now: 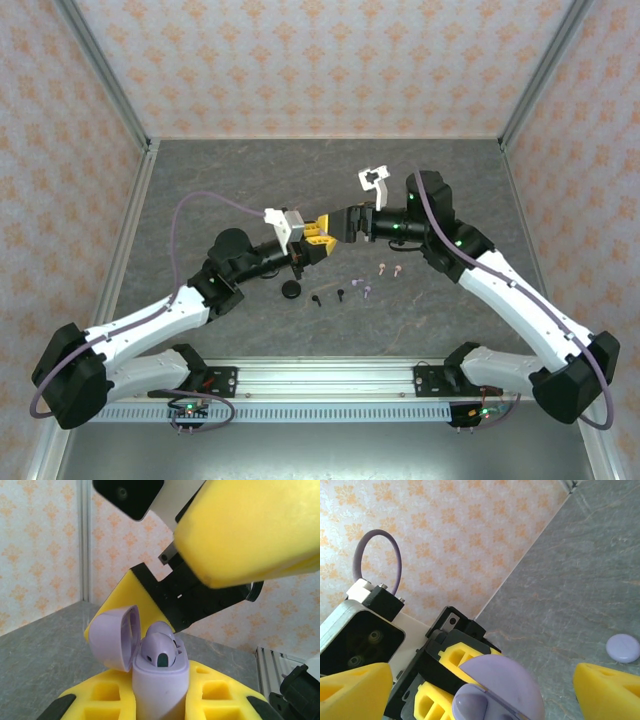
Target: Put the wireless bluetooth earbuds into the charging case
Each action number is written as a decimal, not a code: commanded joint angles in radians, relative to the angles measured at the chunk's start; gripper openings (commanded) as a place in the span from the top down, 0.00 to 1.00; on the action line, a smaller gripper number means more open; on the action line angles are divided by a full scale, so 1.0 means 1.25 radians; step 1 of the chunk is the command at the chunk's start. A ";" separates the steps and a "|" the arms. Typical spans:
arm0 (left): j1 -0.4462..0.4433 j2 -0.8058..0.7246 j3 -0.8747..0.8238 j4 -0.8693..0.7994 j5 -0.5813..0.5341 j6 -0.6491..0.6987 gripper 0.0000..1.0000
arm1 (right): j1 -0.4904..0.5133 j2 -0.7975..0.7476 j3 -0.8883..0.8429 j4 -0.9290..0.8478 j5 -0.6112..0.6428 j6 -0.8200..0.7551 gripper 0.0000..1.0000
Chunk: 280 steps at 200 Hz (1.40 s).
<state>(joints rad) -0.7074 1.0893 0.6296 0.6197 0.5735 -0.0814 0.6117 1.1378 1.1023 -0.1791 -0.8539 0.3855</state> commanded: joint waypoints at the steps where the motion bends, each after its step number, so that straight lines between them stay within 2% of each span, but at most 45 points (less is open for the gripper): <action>1: -0.005 0.015 0.030 0.034 0.023 -0.003 1.00 | -0.001 0.010 0.015 0.041 -0.053 0.012 0.10; 61: -0.006 0.029 0.037 0.021 0.021 0.003 1.00 | -0.001 -0.011 0.029 0.035 -0.055 -0.015 0.24; 136: -0.006 0.037 0.030 0.012 0.010 0.007 1.00 | -0.001 -0.088 -0.007 0.029 -0.003 -0.057 0.26; 164: -0.006 0.035 0.031 0.009 0.007 0.005 1.00 | -0.001 -0.083 -0.004 -0.017 0.033 -0.071 0.26; 185: -0.006 0.028 0.032 -0.004 -0.006 0.005 1.00 | -0.001 -0.082 0.026 -0.122 0.149 -0.112 0.25; 202: -0.005 0.023 0.031 -0.030 -0.033 0.005 1.00 | -0.006 -0.094 0.056 -0.219 0.342 -0.121 0.21; 213: -0.006 0.022 0.030 -0.047 -0.048 0.004 1.00 | -0.018 -0.108 0.057 -0.248 0.421 -0.116 0.18; 237: -0.005 0.032 0.027 -0.071 -0.093 -0.008 1.00 | -0.044 -0.160 -0.001 -0.245 0.566 -0.081 0.09; 262: 0.005 0.078 0.054 -0.135 -0.170 -0.040 1.00 | -0.047 -0.210 -0.092 -0.214 0.667 -0.034 0.00; 280: 0.026 0.145 0.093 -0.170 -0.181 -0.080 1.00 | -0.046 -0.235 -0.159 -0.199 0.714 0.004 0.01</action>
<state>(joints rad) -0.7074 1.1816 0.6739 0.4946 0.4313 -0.1101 0.5537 0.8764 1.0019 -0.4313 -0.1532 0.3149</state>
